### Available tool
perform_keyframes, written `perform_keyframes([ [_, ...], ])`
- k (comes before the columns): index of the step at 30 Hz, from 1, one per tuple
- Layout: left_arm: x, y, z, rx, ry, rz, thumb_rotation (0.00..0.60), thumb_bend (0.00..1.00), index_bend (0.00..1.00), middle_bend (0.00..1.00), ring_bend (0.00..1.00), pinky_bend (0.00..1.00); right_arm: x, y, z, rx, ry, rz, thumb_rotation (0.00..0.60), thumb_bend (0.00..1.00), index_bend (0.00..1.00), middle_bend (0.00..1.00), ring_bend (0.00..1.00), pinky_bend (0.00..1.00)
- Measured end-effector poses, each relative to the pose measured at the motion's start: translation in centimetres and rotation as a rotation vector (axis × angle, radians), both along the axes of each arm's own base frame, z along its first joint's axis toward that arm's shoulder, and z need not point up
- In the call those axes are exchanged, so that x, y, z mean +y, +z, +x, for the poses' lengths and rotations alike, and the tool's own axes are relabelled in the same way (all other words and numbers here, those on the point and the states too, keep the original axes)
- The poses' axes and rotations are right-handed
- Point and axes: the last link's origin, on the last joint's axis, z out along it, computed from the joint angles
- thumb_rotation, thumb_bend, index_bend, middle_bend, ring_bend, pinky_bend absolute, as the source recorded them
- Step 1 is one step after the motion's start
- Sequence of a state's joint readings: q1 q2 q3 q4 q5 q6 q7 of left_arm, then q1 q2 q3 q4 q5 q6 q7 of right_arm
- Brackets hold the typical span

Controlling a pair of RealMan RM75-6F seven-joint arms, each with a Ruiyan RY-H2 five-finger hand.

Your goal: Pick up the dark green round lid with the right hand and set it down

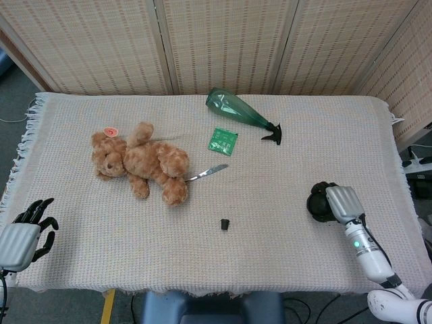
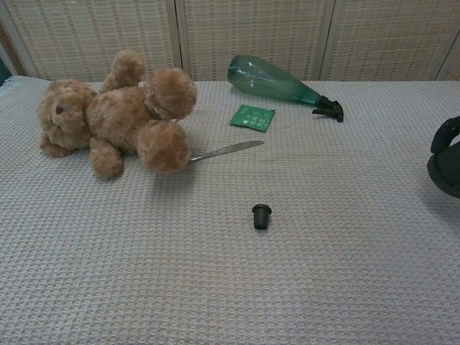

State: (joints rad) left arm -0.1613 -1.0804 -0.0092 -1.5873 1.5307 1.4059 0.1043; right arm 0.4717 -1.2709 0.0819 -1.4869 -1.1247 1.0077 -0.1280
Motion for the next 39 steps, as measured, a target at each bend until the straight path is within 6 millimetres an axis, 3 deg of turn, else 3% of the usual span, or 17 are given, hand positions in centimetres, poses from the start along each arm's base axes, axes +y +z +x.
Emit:
perform_keyframes([
  [4, 0.0, 0.1, 0.0, 0.000, 0.000, 0.002, 0.600, 0.53, 0.51, 0.10, 0.10, 0.32, -1.3, -0.4, 0.0, 0.044, -0.115, 0.055, 0.600, 0.11, 0.53, 0.49, 0.65, 0.81],
  [11, 0.0, 0.0, 0.0, 0.001, 0.001, -0.001, 0.600, 0.54, 0.51, 0.10, 0.10, 0.31, -3.2, -1.6, 1.0, 0.068, -0.157, 0.109, 0.600, 0.11, 0.52, 0.49, 0.64, 0.79],
  [14, 0.0, 0.0, 0.1, 0.000, -0.001, -0.001, 0.600, 0.54, 0.51, 0.10, 0.10, 0.32, -3.9, -2.2, 1.0, 0.076, -0.180, 0.125, 0.600, 0.11, 0.50, 0.49, 0.61, 0.77],
  [17, 0.0, 0.1, 0.1, 0.000, -0.003, 0.001, 0.600, 0.54, 0.51, 0.10, 0.10, 0.31, -4.2, -2.9, 1.1, 0.088, -0.181, 0.150, 0.600, 0.11, 0.46, 0.45, 0.51, 0.74],
  [19, 0.0, 0.1, 0.0, -0.001, -0.002, 0.002, 0.600, 0.54, 0.51, 0.10, 0.10, 0.32, -4.1, -3.0, 1.1, 0.090, -0.176, 0.160, 0.600, 0.11, 0.37, 0.37, 0.42, 0.64],
  [21, 0.0, 0.1, 0.0, -0.001, -0.002, 0.002, 0.600, 0.54, 0.51, 0.10, 0.10, 0.32, -4.0, -2.9, 1.2, 0.091, -0.168, 0.164, 0.600, 0.11, 0.20, 0.25, 0.30, 0.45],
  [23, 0.0, 0.1, 0.1, -0.001, -0.005, 0.000, 0.600, 0.54, 0.51, 0.10, 0.10, 0.31, -3.8, -2.8, 1.3, 0.090, -0.154, 0.163, 0.600, 0.11, 0.08, 0.16, 0.19, 0.31],
  [26, -0.1, 0.1, 0.1, 0.001, -0.011, -0.002, 0.600, 0.54, 0.51, 0.10, 0.10, 0.32, -3.4, -2.5, 1.6, 0.081, -0.129, 0.156, 0.600, 0.11, 0.00, 0.06, 0.04, 0.15],
  [29, -0.1, 0.0, 0.1, 0.001, -0.009, -0.001, 0.600, 0.54, 0.51, 0.10, 0.10, 0.31, -2.9, -1.9, 1.9, 0.074, -0.103, 0.151, 0.600, 0.11, 0.00, 0.00, 0.00, 0.09],
  [39, -0.1, -0.1, 0.1, 0.006, -0.009, -0.007, 0.600, 0.53, 0.51, 0.10, 0.10, 0.31, -1.2, -0.2, 1.8, 0.084, -0.052, 0.096, 0.600, 0.11, 0.00, 0.00, 0.00, 0.08],
])
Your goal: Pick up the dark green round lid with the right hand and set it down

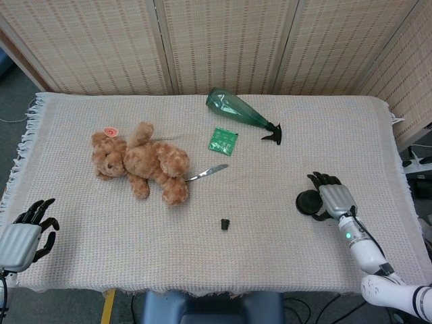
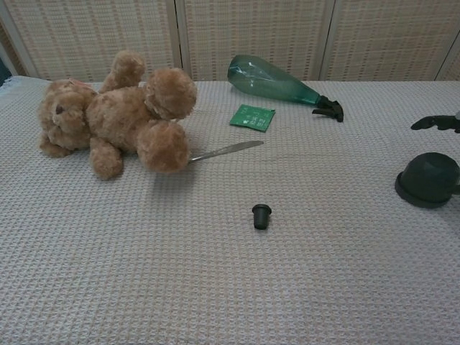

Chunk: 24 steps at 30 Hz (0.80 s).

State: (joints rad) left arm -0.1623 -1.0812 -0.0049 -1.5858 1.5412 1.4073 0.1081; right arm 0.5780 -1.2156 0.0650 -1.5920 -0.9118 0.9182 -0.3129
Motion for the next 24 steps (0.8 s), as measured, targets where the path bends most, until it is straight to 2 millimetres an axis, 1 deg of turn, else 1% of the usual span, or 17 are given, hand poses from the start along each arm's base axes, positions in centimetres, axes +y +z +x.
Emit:
perform_keyframes([
  [2, 0.0, 0.0, 0.0, 0.001, 0.003, 0.000, 0.600, 0.53, 0.51, 0.10, 0.10, 0.31, 0.3, 0.2, 0.0, 0.004, 0.014, -0.017, 0.600, 0.11, 0.00, 0.00, 0.01, 0.11],
  [4, 0.1, -0.1, 0.0, 0.002, 0.003, -0.001, 0.600, 0.53, 0.51, 0.10, 0.10, 0.31, 0.6, 0.2, -0.1, 0.016, 0.025, -0.028, 0.600, 0.11, 0.02, 0.01, 0.04, 0.17],
  [6, 0.0, -0.1, 0.0, 0.003, 0.002, -0.003, 0.600, 0.53, 0.51, 0.10, 0.10, 0.31, 0.7, 0.0, -0.2, 0.029, 0.029, -0.030, 0.600, 0.11, 0.05, 0.05, 0.09, 0.27],
  [7, 0.0, -0.1, 0.0, 0.004, 0.001, -0.004, 0.600, 0.53, 0.51, 0.10, 0.10, 0.32, 0.7, -0.1, -0.3, 0.035, 0.029, -0.031, 0.600, 0.11, 0.06, 0.07, 0.11, 0.29],
  [10, 0.0, -0.1, 0.0, 0.003, 0.001, -0.002, 0.600, 0.53, 0.51, 0.10, 0.10, 0.31, 0.5, -0.4, -0.7, 0.049, 0.019, -0.032, 0.600, 0.11, 0.11, 0.12, 0.17, 0.32],
  [13, 0.0, 0.0, 0.0, 0.001, 0.003, 0.000, 0.600, 0.53, 0.51, 0.10, 0.10, 0.32, 0.2, -0.9, -0.9, 0.059, 0.013, -0.031, 0.600, 0.11, 0.18, 0.19, 0.23, 0.37],
  [15, 0.1, 0.0, 0.0, 0.000, 0.003, 0.000, 0.600, 0.53, 0.51, 0.10, 0.10, 0.32, 0.1, -1.1, -1.0, 0.059, 0.013, -0.032, 0.600, 0.11, 0.24, 0.25, 0.30, 0.40],
  [19, 0.0, 0.0, 0.0, 0.000, 0.003, -0.001, 0.600, 0.53, 0.51, 0.10, 0.10, 0.32, 0.0, -1.3, -0.9, 0.057, 0.022, -0.047, 0.600, 0.11, 0.36, 0.33, 0.39, 0.44],
  [22, 0.0, 0.0, 0.0, 0.000, 0.003, -0.001, 0.600, 0.53, 0.51, 0.10, 0.10, 0.32, 0.1, -1.2, -0.8, 0.059, 0.031, -0.066, 0.600, 0.11, 0.41, 0.36, 0.42, 0.46],
  [24, 0.0, 0.0, 0.0, 0.000, 0.003, -0.002, 0.600, 0.53, 0.51, 0.10, 0.10, 0.32, 0.1, -1.1, -0.8, 0.061, 0.034, -0.079, 0.600, 0.11, 0.43, 0.37, 0.43, 0.46],
])
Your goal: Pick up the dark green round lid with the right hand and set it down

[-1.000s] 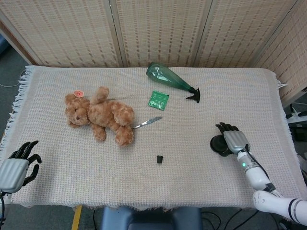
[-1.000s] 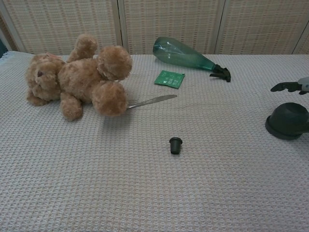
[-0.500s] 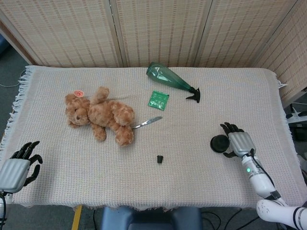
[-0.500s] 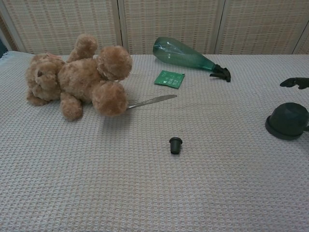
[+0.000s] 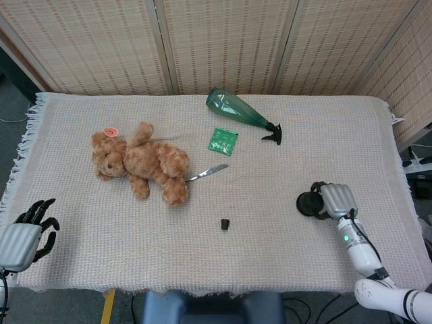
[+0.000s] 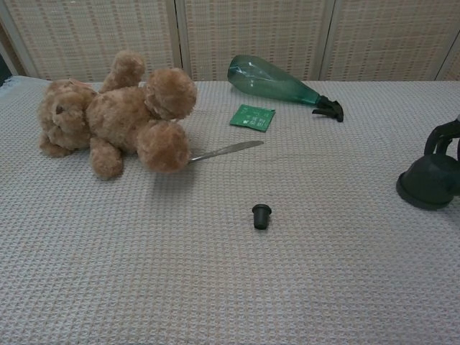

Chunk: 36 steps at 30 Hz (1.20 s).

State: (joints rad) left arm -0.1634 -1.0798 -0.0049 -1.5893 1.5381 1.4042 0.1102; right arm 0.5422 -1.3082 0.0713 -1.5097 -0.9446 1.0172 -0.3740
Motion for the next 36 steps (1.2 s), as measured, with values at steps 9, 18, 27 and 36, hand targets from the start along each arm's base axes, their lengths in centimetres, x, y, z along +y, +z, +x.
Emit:
perform_keyframes([
  [9, 0.0, -0.1, 0.0, 0.003, 0.002, -0.002, 0.600, 0.53, 0.51, 0.10, 0.10, 0.32, 0.6, 0.7, 0.7, -0.031, 0.035, -0.032, 0.600, 0.11, 0.44, 0.37, 0.44, 0.46],
  [18, 0.1, 0.0, 0.0, -0.005, 0.003, 0.000, 0.600, 0.53, 0.51, 0.10, 0.10, 0.32, 4.1, 3.4, 1.9, -0.046, 0.139, -0.039, 0.600, 0.11, 0.44, 0.37, 0.44, 0.46],
  [27, 0.0, 0.1, 0.0, -0.009, 0.002, 0.003, 0.600, 0.53, 0.51, 0.10, 0.10, 0.32, 6.8, 4.1, -1.2, 0.153, 0.013, 0.051, 0.600, 0.11, 0.44, 0.37, 0.44, 0.46],
  [36, 0.1, 0.0, 0.0, -0.006, 0.005, -0.002, 0.600, 0.53, 0.51, 0.10, 0.10, 0.32, 7.7, 3.3, -2.5, 0.215, -0.056, 0.171, 0.600, 0.11, 0.13, 0.12, 0.13, 0.38],
])
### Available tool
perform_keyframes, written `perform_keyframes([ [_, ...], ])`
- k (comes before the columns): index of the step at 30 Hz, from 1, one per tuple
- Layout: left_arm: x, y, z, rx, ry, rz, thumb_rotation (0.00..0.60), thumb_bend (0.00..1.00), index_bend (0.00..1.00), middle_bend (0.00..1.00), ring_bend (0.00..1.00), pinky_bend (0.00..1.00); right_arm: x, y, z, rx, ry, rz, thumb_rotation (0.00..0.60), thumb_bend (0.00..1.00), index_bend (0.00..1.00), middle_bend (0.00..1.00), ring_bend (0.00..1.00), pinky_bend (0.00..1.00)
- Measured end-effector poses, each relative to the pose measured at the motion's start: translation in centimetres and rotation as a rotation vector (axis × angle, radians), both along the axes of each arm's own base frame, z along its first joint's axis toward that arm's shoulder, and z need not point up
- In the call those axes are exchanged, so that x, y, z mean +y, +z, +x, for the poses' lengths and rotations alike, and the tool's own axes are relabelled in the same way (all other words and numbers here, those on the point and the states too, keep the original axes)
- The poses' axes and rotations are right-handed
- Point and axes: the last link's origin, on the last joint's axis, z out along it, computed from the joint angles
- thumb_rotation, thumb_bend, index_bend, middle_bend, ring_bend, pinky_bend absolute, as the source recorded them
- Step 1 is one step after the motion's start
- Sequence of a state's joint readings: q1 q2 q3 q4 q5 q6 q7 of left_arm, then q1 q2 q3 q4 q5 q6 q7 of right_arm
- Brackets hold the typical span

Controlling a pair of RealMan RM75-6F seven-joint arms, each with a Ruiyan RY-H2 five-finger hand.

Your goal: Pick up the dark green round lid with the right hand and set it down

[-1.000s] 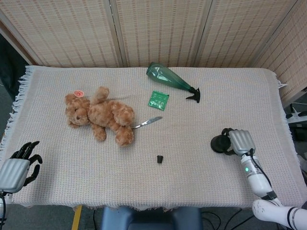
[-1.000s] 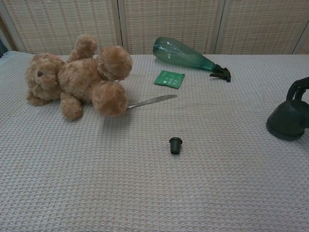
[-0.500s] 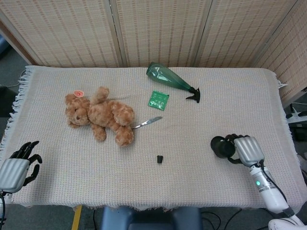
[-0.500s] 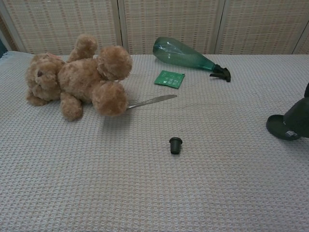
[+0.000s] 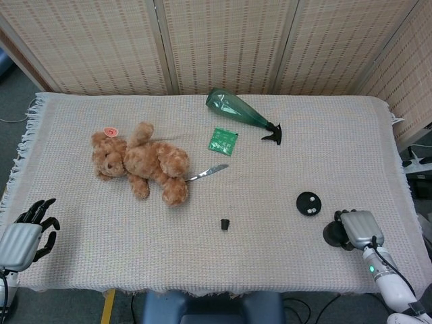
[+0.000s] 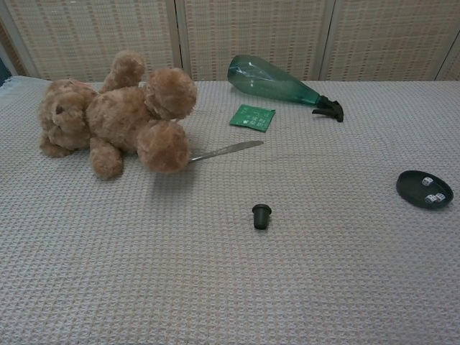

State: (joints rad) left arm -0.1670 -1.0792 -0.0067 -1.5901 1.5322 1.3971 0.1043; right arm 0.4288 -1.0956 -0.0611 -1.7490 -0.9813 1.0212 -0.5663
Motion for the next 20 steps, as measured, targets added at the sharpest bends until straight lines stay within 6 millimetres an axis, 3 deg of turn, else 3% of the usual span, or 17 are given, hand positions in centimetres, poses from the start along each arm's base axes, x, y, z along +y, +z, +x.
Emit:
perform_keyframes([
  [3, 0.0, 0.0, 0.0, -0.001, 0.002, 0.001, 0.600, 0.53, 0.51, 0.10, 0.10, 0.32, 0.2, 0.4, 0.3, -0.008, 0.000, 0.020, 0.600, 0.11, 0.01, 0.01, 0.01, 0.27],
  [6, 0.0, 0.0, 0.0, -0.001, 0.001, 0.001, 0.600, 0.53, 0.51, 0.10, 0.10, 0.32, 0.4, 0.8, 0.8, -0.030, 0.026, 0.013, 0.600, 0.11, 0.00, 0.00, 0.00, 0.19],
  [14, 0.0, 0.0, 0.0, -0.001, -0.002, 0.000, 0.600, 0.53, 0.51, 0.10, 0.10, 0.32, 1.8, 3.2, 1.9, -0.117, 0.153, -0.171, 0.600, 0.11, 0.00, 0.00, 0.00, 0.18],
  [20, 0.0, -0.1, 0.0, 0.003, -0.002, -0.004, 0.600, 0.53, 0.51, 0.11, 0.10, 0.32, 3.9, 5.3, 1.2, -0.140, 0.243, -0.404, 0.600, 0.11, 0.00, 0.00, 0.00, 0.18],
])
